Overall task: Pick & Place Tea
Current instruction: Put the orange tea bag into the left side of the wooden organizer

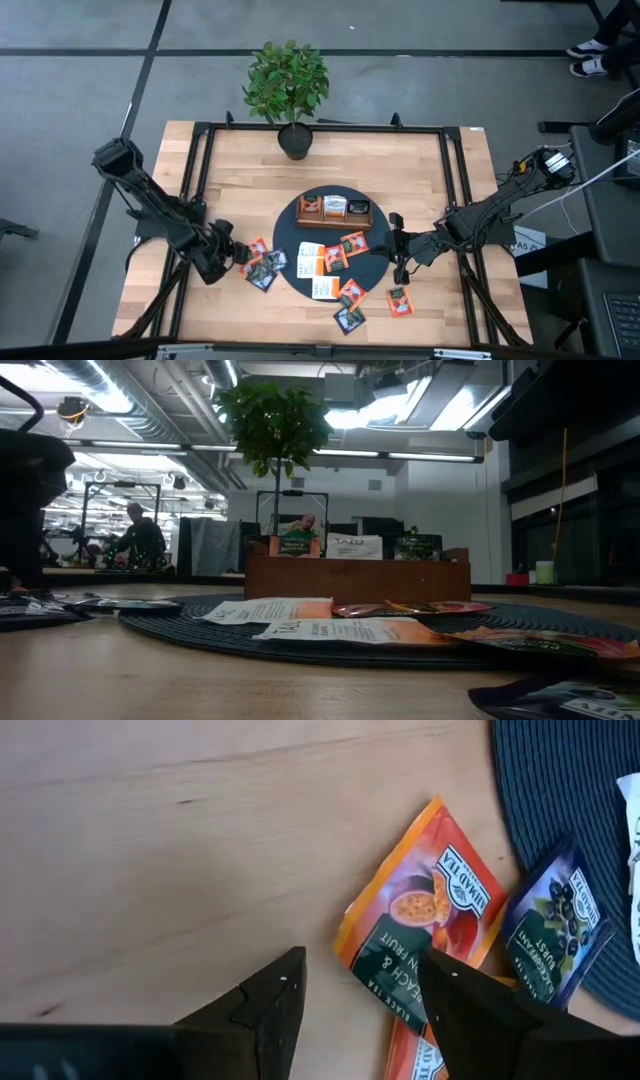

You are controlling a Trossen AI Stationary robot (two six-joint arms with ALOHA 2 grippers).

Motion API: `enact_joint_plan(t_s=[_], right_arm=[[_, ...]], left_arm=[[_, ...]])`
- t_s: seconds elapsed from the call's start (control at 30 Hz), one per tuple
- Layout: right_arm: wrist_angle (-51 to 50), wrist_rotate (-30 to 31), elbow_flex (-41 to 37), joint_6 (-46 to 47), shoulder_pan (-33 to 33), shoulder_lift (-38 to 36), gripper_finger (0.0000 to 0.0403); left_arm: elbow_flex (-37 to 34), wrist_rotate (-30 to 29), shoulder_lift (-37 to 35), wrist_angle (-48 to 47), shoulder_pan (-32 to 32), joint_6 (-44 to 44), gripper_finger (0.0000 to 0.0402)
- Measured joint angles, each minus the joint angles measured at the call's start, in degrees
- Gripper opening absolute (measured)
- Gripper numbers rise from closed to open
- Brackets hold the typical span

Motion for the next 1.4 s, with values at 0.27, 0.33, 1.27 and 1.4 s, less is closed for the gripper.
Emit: enact_joint_plan(t_s=[0.27, 0.33, 1.27, 1.4], right_arm=[[-0.1, 0.0, 0.0, 0.8, 0.0, 0.0, 0.0026], [-0.1, 0.0, 0.0, 0.8, 0.0, 0.0, 0.0026], [0.0, -0.1, 0.0, 1.0, 0.0, 0.0, 0.0026], [0.0, -0.1, 0.0, 1.0, 0.0, 0.0, 0.0026]], left_arm=[[-0.1, -1.3, 0.7, 2.3, 0.3, 0.4, 0.019], [-0.1, -1.3, 0.8, 2.6, 0.4, 0.8, 0.019], [-0.1, -5.7, 0.8, -0.3, 1.6, 4.2, 0.0041], [-0.1, -6.3, 0.8, -0.2, 1.6, 6.5, 0.0007]])
